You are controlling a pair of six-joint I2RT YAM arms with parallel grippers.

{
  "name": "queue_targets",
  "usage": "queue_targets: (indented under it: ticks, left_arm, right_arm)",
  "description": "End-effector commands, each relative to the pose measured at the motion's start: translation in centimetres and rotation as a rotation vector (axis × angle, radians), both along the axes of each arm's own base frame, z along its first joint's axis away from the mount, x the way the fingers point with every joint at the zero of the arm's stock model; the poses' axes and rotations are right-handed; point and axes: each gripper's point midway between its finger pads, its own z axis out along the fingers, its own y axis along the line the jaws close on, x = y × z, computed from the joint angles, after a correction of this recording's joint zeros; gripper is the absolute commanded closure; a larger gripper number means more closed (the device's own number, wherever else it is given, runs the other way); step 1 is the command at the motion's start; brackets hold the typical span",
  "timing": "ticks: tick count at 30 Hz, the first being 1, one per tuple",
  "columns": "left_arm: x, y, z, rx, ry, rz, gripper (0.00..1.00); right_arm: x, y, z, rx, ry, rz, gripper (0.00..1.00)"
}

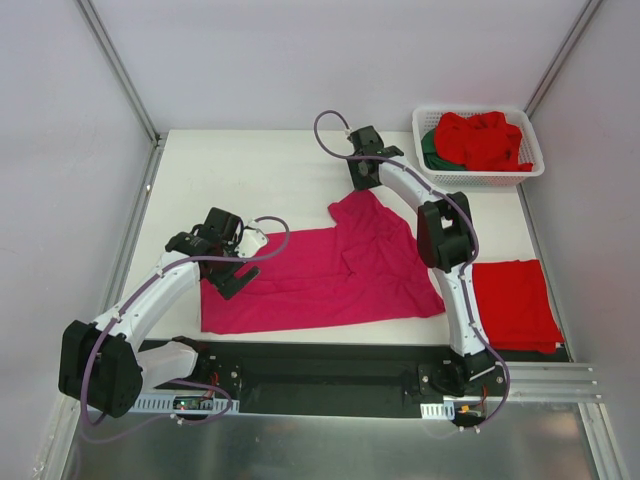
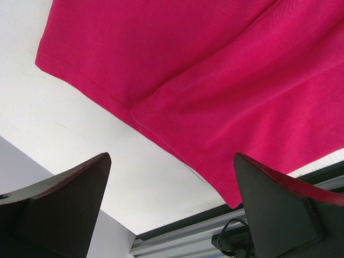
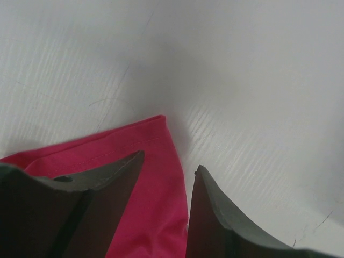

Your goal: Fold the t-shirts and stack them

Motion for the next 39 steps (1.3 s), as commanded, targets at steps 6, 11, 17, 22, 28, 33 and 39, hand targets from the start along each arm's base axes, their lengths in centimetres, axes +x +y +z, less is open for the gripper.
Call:
queue_targets:
  ticks: [6, 11, 17, 22, 28, 33, 39]
  left_arm:
    - [-0.6, 0.4, -0.1, 0.013, 0.015, 0.014, 0.01]
    - [-0.7, 0.5, -0.2, 0.019, 0.018, 0.014, 0.01]
    - [-0.5, 0.5, 0.0, 0.016, 0.011, 0.014, 0.01]
    - [-0.5, 0.5, 0.0, 0.017, 0.012, 0.013, 0.01]
    - [-0.3, 0.8, 0.1, 0.037, 0.007, 0.016, 0.01]
    - [-0.1, 0.6, 0.3, 0.033, 0.002, 0.013, 0.01]
    - [-0.1, 0.6, 0.3, 0.031, 0.006, 0.015, 0.01]
  right_arm:
    - [1.1, 0.9, 0.7, 0.06, -0.002, 0.016, 0.52]
    - [1.1, 0.9, 0.0, 0.069, 0.023, 0.026, 0.52]
    - [0.9, 1.0, -0.4, 0.076, 0.058, 0.046, 0.45]
    - [0.7, 0.8, -0.7, 0.07, 0.076, 0.046, 0.36]
    - [0.8, 0.6, -0.6, 0.071, 0.078, 0.044, 0.71]
    - [0.9, 0.3, -0.5, 0.068, 0.068, 0.037, 0.86]
    - [1.4, -0.1, 0.1, 0.064, 0.032, 0.023, 0.99]
